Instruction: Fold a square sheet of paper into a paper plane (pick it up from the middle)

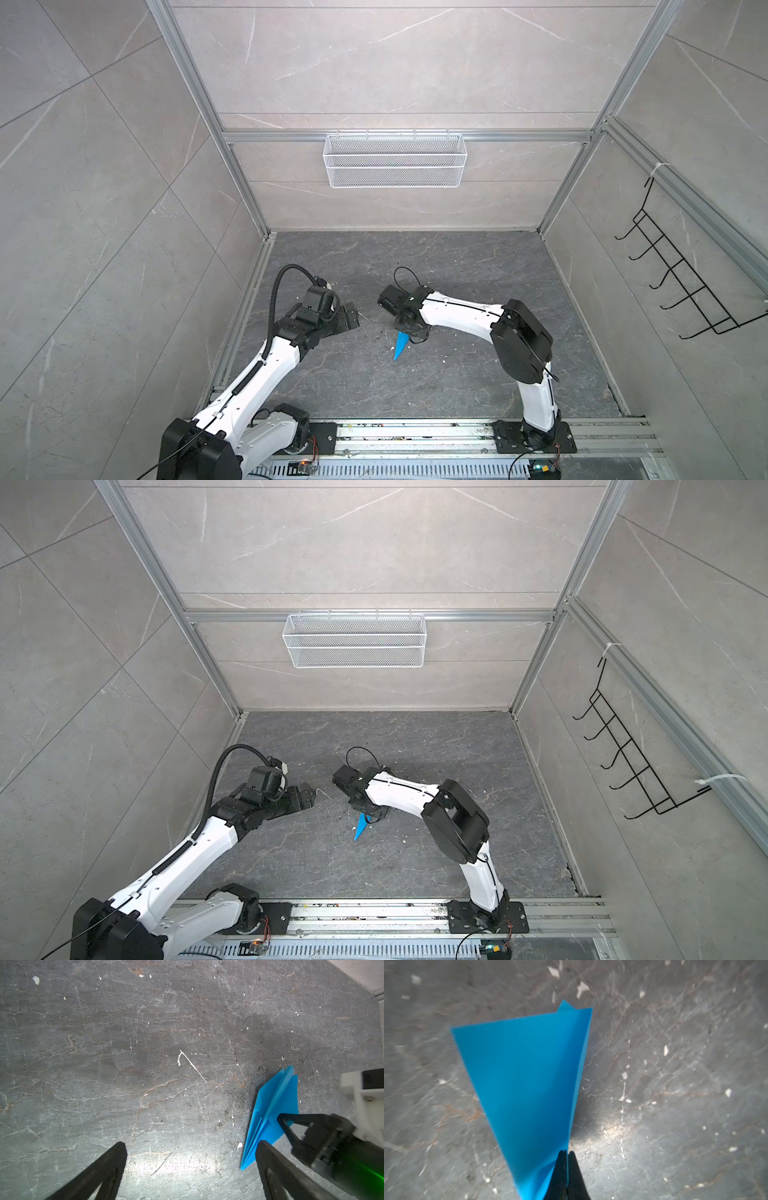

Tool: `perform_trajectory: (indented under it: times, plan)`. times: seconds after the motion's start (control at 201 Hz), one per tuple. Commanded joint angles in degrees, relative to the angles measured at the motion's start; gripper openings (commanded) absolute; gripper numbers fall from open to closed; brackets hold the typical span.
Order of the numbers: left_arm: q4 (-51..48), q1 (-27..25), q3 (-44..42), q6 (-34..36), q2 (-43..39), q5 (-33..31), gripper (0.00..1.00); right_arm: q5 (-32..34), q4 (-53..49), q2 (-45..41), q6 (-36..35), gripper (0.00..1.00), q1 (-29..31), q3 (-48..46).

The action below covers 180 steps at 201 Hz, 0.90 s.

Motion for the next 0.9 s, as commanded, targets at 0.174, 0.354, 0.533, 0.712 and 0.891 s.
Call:
perform_trajectory:
  times: [0.174,0.354,0.533,0.712,0.891]
  plan:
    - [-0.4,0.9,-0.4,-0.9,-1.0,1.2,1.00,-8.8,26.3,-13.7,-20.2,0.00,-0.7,-12.7]
    - [2.3,1.4,-0.7,-1.4,-1.2,6.6,0.99,-20.4,41.3,-14.8,-24.0,0.00,-1.3,-21.4]
    - [6.4,1.3,-1.3,-2.6,0.0,14.8,0.97,-27.6,56.3,-14.3,-23.3,0.00,-3.1,-29.6]
    - [13.9,-0.8,-4.1,-8.4,2.3,22.1,0.91,-32.4,64.6,-12.5,-23.3,0.01,-5.8,-35.2]
    - [16.3,-9.3,-3.9,-13.3,5.0,16.5,0.81,-34.9,67.2,-11.0,-23.2,0.02,-7.2,-37.2]
